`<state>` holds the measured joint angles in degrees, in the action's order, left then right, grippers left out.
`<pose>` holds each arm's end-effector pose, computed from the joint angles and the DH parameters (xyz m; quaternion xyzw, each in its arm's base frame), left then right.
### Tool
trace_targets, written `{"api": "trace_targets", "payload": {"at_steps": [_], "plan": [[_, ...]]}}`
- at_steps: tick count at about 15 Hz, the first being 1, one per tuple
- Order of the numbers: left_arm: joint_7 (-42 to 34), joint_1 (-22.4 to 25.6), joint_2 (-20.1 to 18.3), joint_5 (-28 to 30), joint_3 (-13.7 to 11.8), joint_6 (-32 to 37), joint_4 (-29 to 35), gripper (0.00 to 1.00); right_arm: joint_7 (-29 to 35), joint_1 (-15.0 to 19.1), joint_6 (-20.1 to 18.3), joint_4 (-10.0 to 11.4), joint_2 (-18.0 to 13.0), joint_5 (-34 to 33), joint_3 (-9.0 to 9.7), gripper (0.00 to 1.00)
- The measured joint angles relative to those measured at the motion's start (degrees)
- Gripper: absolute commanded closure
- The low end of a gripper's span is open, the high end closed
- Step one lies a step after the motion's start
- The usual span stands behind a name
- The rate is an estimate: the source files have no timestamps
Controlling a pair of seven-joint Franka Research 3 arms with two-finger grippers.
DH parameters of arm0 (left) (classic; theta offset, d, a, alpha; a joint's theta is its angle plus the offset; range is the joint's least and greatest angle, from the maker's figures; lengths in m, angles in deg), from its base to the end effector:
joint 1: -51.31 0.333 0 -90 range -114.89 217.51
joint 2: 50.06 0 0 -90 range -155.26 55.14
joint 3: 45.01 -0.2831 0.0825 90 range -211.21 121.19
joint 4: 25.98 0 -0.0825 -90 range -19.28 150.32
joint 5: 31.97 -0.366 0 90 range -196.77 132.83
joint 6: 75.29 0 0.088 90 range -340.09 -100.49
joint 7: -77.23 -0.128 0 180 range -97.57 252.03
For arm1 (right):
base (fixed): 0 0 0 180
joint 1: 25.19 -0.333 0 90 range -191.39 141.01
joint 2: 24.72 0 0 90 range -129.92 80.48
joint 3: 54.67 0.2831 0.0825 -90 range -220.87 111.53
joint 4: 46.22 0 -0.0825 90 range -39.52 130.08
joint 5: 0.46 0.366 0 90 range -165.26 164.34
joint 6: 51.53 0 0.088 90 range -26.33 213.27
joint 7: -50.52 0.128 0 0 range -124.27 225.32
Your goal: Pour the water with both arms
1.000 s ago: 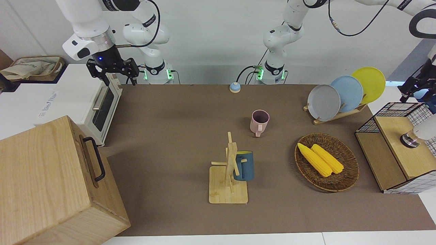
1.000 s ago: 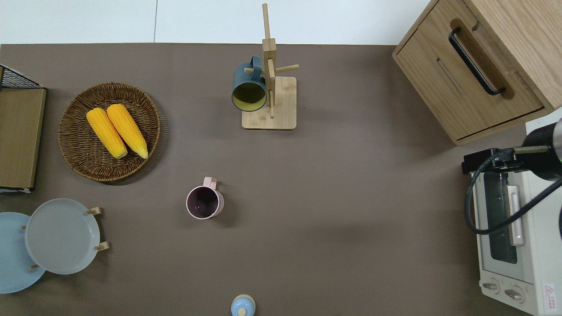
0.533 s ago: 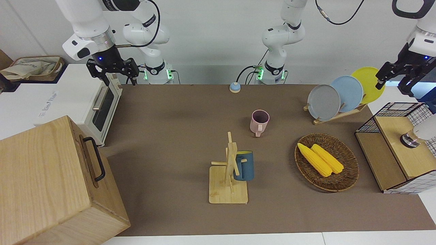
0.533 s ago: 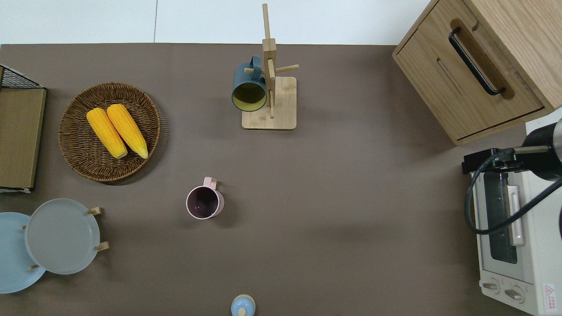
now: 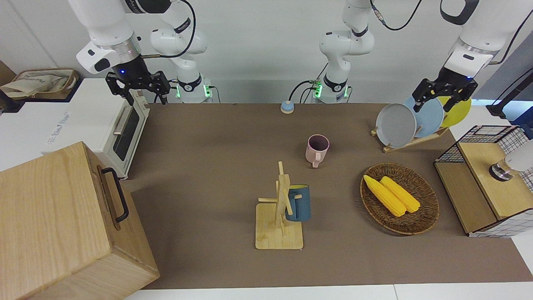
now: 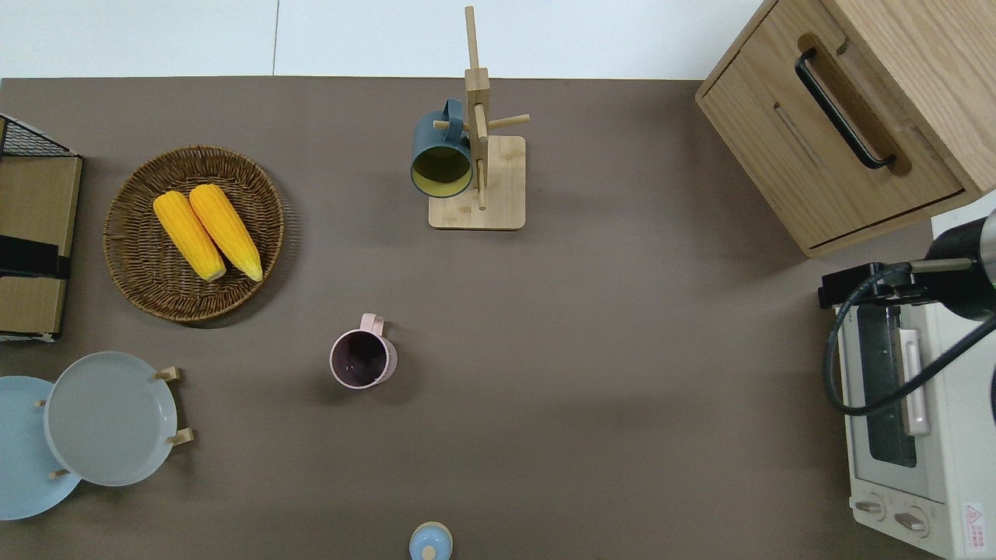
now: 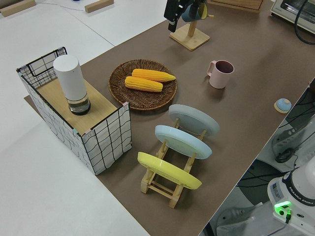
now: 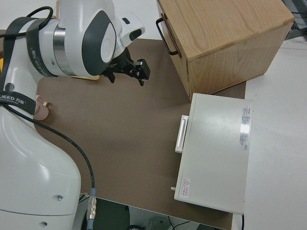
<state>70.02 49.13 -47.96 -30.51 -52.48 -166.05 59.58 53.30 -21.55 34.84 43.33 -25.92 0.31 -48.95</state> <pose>0.5479 0.0462 0.5874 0.9994 -0.0170 0.0282 0.0073 0.5231 0.0213 0.5798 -0.9998 0.0058 0.0176 0.0049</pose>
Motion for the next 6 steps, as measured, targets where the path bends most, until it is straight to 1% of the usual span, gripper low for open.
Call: {"api": "trace_targets", "payload": {"at_steps": [2, 3, 5, 6], "plan": [[0.2, -1.4, 0.0, 0.0, 0.6, 0.1, 0.3, 0.0, 0.0, 0.0, 0.0, 0.0, 0.0, 0.0, 0.0, 0.009], [0.2, -1.6, 0.0, 0.0, 1.4, 0.1, 0.4, 0.0, 0.0, 0.0, 0.0, 0.0, 0.0, 0.0, 0.0, 0.009], [1.4, -2.0, 0.3, 0.0, 4.1, 0.1, 0.5, 0.0, 0.0, 0.0, 0.0, 0.0, 0.0, 0.0, 0.0, 0.009], [1.8, -2.0, 0.5, 0.0, 4.7, 0.1, 0.5, 0.0, 0.0, 0.0, 0.0, 0.0, 0.0, 0.0, 0.0, 0.009]]}}
